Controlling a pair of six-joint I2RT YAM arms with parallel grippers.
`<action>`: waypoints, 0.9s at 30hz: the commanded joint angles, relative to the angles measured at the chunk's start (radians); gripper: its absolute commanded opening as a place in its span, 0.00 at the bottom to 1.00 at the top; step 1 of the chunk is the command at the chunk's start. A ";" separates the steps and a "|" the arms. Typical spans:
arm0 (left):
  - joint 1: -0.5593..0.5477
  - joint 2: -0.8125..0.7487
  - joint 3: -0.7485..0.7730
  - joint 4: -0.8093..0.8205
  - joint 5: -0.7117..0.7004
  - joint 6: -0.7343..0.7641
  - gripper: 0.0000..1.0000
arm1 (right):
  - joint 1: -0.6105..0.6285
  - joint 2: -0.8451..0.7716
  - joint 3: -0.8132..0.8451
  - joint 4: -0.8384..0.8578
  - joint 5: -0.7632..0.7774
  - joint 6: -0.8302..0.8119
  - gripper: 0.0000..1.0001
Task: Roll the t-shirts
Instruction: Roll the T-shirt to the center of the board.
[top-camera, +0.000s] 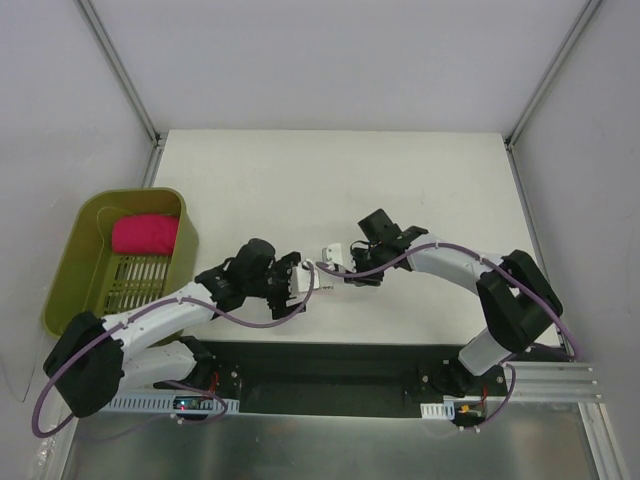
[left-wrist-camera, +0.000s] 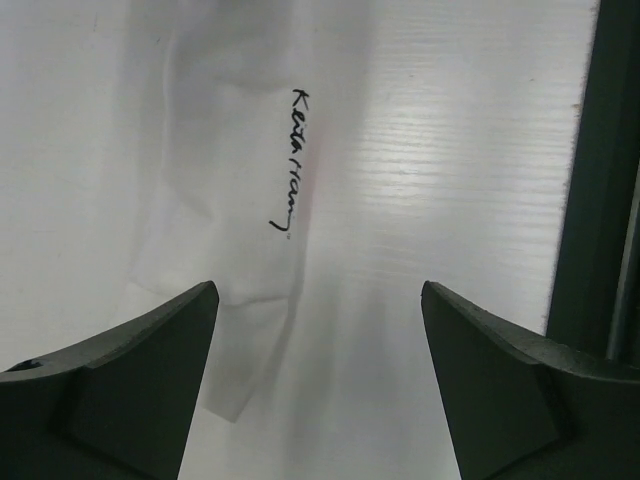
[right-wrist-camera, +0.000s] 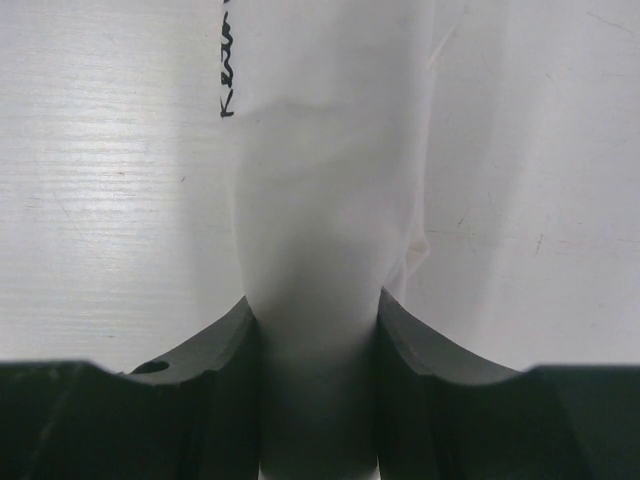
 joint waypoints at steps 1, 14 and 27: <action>-0.040 0.070 -0.012 0.201 -0.122 0.137 0.83 | -0.017 0.057 0.007 -0.149 0.008 0.060 0.13; -0.076 0.295 0.001 0.316 -0.082 0.325 0.73 | -0.020 0.089 0.032 -0.177 0.008 0.068 0.13; -0.017 0.496 0.347 -0.268 0.089 0.392 0.08 | -0.049 0.038 0.001 -0.260 -0.064 0.102 0.12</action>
